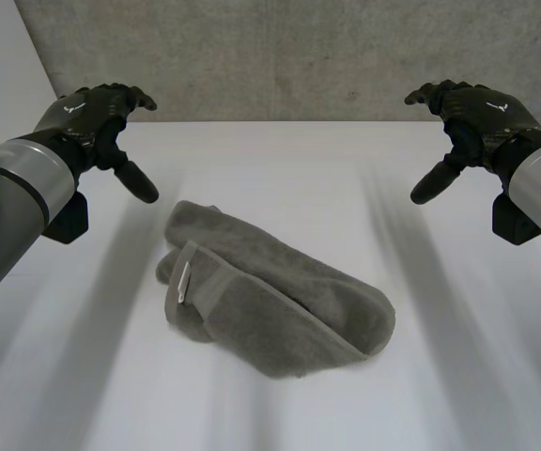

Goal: Fold the towel.

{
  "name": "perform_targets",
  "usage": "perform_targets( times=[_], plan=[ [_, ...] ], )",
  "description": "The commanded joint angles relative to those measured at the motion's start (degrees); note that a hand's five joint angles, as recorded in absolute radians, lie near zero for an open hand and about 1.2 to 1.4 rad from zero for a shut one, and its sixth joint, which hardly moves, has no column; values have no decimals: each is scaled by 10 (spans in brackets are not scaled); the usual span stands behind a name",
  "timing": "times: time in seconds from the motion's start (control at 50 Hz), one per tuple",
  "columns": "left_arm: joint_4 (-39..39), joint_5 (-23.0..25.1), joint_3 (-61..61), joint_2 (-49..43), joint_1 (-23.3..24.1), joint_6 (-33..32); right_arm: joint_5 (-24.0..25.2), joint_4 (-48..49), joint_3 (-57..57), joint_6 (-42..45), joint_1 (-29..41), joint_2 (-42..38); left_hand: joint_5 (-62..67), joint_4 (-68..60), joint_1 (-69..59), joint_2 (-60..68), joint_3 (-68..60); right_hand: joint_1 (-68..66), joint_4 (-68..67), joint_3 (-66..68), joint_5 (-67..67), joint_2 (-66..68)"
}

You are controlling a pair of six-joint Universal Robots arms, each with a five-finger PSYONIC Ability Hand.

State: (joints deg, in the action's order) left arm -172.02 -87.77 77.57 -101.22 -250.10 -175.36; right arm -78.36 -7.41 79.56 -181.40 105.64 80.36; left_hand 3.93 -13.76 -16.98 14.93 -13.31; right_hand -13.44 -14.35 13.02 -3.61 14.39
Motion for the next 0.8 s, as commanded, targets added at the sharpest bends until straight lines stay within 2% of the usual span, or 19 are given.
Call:
perform_targets(
  times=[0.02,0.06,0.08,0.1,0.12,0.14,0.16,0.18,0.2,0.22,0.24,0.36,0.46,0.56,0.68,0.8],
  plan=[
    [-4,8,22,4,15,-2,12,2,-5,19,-2,4,22,38,9,12,33,34,44,-30,36,-44],
    [-5,17,34,5,30,-3,14,-5,-8,44,-7,5,22,38,9,12,33,34,44,-30,36,-44],
    [-7,32,46,6,43,-9,29,-17,2,92,-16,5,22,38,9,12,33,34,44,-30,36,-44],
    [-8,51,60,7,52,-24,30,-17,2,92,-16,5,20,38,10,10,33,34,44,-30,36,-44],
    [-8,51,60,7,52,-24,49,-34,14,142,-22,4,20,38,10,10,33,34,44,-30,36,-44],
    [-10,66,73,7,58,-49,49,-34,14,142,-22,4,20,38,10,10,33,34,44,-30,36,-44],
    [-10,67,73,7,59,-49,68,-56,28,195,-28,4,20,38,10,10,33,34,44,-30,36,-44],
    [-14,78,89,4,62,-78,86,-78,47,243,-41,4,18,38,12,8,33,34,44,-30,36,-44],
    [-18,83,104,1,65,-108,87,-78,47,243,-41,4,20,38,11,10,33,34,44,-30,36,-44],
    [-18,83,104,1,65,-109,103,-101,70,283,-56,4,20,38,10,10,33,34,44,-30,36,-44],
    [-21,84,117,-1,67,-138,118,-114,97,307,-63,3,22,38,9,12,33,34,44,-30,36,-44],
    [-55,81,151,-44,94,-214,148,-96,170,325,-71,-3,22,38,9,12,33,34,44,-30,36,-44],
    [-74,82,161,-80,100,-229,211,-23,251,339,-89,-13,20,38,10,10,33,34,44,-30,36,-44],
    [-107,82,158,-109,102,-233,250,26,284,346,-97,-24,25,38,5,15,33,34,44,-30,36,-44],
    [-130,81,143,-137,102,-234,254,47,286,346,-93,-61,112,38,-82,102,33,-37,44,-30,-35,28],
    [-131,80,137,-155,102,-234,253,85,285,341,-80,-116,143,38,-112,133,33,-93,44,-30,-91,83]
  ],
)
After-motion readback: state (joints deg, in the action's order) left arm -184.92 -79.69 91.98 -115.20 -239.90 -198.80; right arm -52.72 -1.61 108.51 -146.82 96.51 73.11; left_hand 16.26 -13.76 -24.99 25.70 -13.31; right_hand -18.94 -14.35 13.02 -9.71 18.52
